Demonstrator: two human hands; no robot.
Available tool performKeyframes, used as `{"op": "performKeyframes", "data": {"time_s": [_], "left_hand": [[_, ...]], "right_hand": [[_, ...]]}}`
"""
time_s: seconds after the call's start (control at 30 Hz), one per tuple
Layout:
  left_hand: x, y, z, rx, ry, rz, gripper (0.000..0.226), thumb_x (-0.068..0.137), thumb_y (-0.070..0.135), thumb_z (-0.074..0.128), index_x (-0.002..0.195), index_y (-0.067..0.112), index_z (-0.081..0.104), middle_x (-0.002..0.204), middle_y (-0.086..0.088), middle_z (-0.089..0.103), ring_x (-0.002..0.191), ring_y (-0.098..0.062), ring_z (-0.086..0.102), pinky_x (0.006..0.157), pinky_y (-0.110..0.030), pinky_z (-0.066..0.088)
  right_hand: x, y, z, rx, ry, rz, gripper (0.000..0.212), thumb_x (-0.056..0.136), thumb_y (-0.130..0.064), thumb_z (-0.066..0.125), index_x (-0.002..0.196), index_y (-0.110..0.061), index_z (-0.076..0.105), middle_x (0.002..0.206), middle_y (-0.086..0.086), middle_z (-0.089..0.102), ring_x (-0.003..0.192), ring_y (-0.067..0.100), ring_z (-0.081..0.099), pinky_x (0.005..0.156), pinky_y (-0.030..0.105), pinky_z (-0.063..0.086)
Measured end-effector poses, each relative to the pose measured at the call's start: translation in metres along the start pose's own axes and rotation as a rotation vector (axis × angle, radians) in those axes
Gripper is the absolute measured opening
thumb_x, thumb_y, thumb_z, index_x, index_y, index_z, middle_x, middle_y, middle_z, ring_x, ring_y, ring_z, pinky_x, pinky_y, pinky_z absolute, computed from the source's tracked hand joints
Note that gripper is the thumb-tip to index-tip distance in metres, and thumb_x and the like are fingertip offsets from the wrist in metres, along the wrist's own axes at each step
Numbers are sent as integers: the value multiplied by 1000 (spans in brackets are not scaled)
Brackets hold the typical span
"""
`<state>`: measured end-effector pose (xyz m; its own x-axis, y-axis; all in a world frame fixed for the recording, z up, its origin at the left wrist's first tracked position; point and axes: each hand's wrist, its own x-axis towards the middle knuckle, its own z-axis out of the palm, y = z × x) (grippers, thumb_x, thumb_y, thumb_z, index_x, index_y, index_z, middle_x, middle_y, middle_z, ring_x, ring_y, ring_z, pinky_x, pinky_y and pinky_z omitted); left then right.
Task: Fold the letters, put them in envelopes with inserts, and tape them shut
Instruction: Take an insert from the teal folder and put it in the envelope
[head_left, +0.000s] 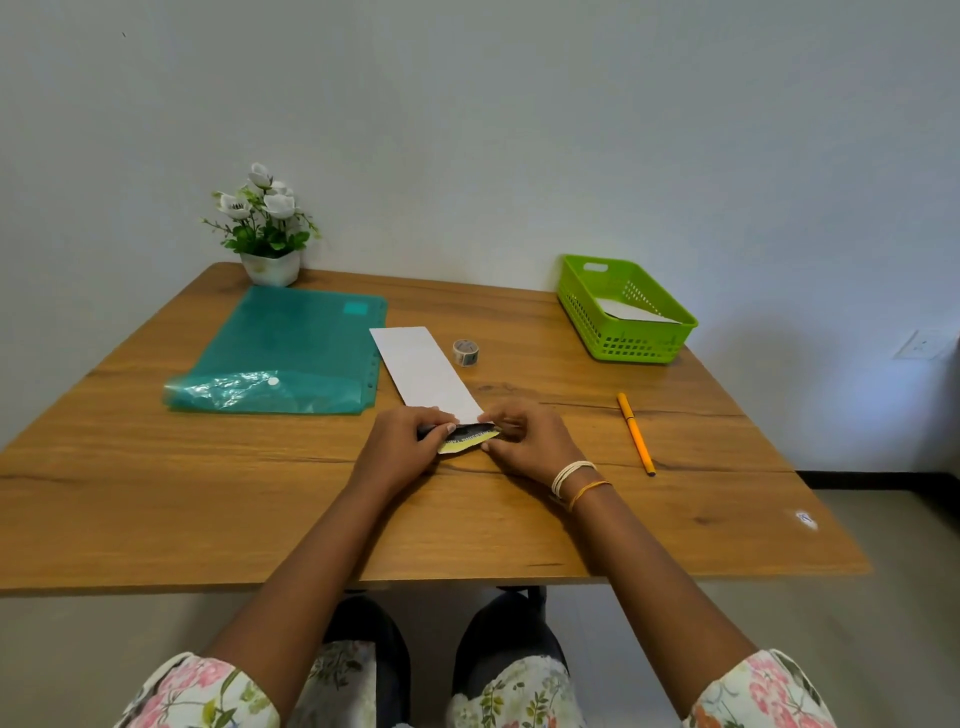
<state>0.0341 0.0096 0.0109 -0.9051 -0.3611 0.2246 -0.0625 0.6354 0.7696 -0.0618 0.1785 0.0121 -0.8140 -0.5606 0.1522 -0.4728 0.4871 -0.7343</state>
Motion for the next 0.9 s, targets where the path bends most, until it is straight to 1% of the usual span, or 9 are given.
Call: {"op": "performKeyframes", "data": {"time_s": [0.1, 0.2, 0.27, 0.33, 0.4, 0.5, 0.67, 0.8, 0.9], "left_hand": [[-2, 1, 1, 39, -69, -2, 24, 90, 26, 65, 113, 22, 71, 125, -3, 65, 116, -13, 57, 94, -31, 48], [-2, 0, 3, 47, -89, -26, 28, 94, 37, 57, 114, 24, 70, 128, -1, 63, 114, -16, 56, 91, -34, 49], [-3, 1, 2, 69, -83, -23, 31, 92, 42, 57, 115, 26, 70, 126, 1, 64, 115, -17, 56, 95, -40, 48], [-2, 0, 2, 127, -72, 0, 28, 89, 41, 60, 113, 29, 70, 125, 3, 65, 122, -20, 51, 110, -48, 34], [-2, 2, 2, 180, -67, 8, 27, 89, 36, 63, 114, 31, 69, 126, 4, 64, 128, -22, 45, 116, -48, 23], [-3, 4, 2, 179, -70, -4, 31, 89, 34, 63, 120, 39, 65, 128, 5, 62, 128, -29, 42, 106, -52, 38], [-3, 6, 2, 301, -91, 151, 25, 92, 27, 60, 115, 30, 69, 127, 11, 63, 127, -11, 47, 113, -44, 29], [-5, 5, 4, 435, -113, 213, 30, 96, 31, 53, 125, 33, 61, 136, 12, 55, 138, -10, 35, 117, -37, 17], [-8, 11, 0, 465, -144, 189, 34, 98, 34, 48, 131, 33, 56, 143, 11, 47, 141, -14, 28, 117, -36, 15]], "right_hand": [[-4, 3, -4, -20, 66, -36, 18, 76, -16, 78, 94, -14, 76, 98, -6, 68, 89, 3, 60, 78, 10, 49], [-2, 4, -3, -49, 61, -45, 13, 79, -19, 76, 91, -14, 77, 96, -3, 70, 87, 6, 61, 75, 15, 49], [0, 3, 0, -78, 60, -25, 16, 81, -21, 74, 96, -17, 76, 96, -3, 71, 86, 7, 61, 73, 17, 47], [3, 3, 4, -105, 65, -3, 24, 81, -24, 74, 104, -20, 73, 97, -4, 70, 85, 7, 61, 75, 18, 49], [5, 2, 8, -121, 94, -4, 27, 79, -25, 75, 106, -23, 72, 97, -4, 70, 84, 8, 62, 75, 21, 52], [3, 4, 14, -150, 136, -28, 15, 80, -26, 73, 95, -23, 75, 95, -3, 70, 84, 10, 62, 76, 29, 55], [-5, 6, 19, -278, 188, -135, 15, 85, -26, 67, 94, -20, 76, 99, -2, 67, 95, 16, 58, 81, 31, 50], [-15, 1, 22, -382, 138, -302, 22, 87, -26, 62, 101, -16, 75, 109, 1, 69, 100, 17, 61, 82, 31, 52], [-18, -2, 20, -390, 134, -302, 26, 87, -28, 60, 105, -16, 74, 109, 0, 72, 100, 15, 65, 84, 32, 54]]}}
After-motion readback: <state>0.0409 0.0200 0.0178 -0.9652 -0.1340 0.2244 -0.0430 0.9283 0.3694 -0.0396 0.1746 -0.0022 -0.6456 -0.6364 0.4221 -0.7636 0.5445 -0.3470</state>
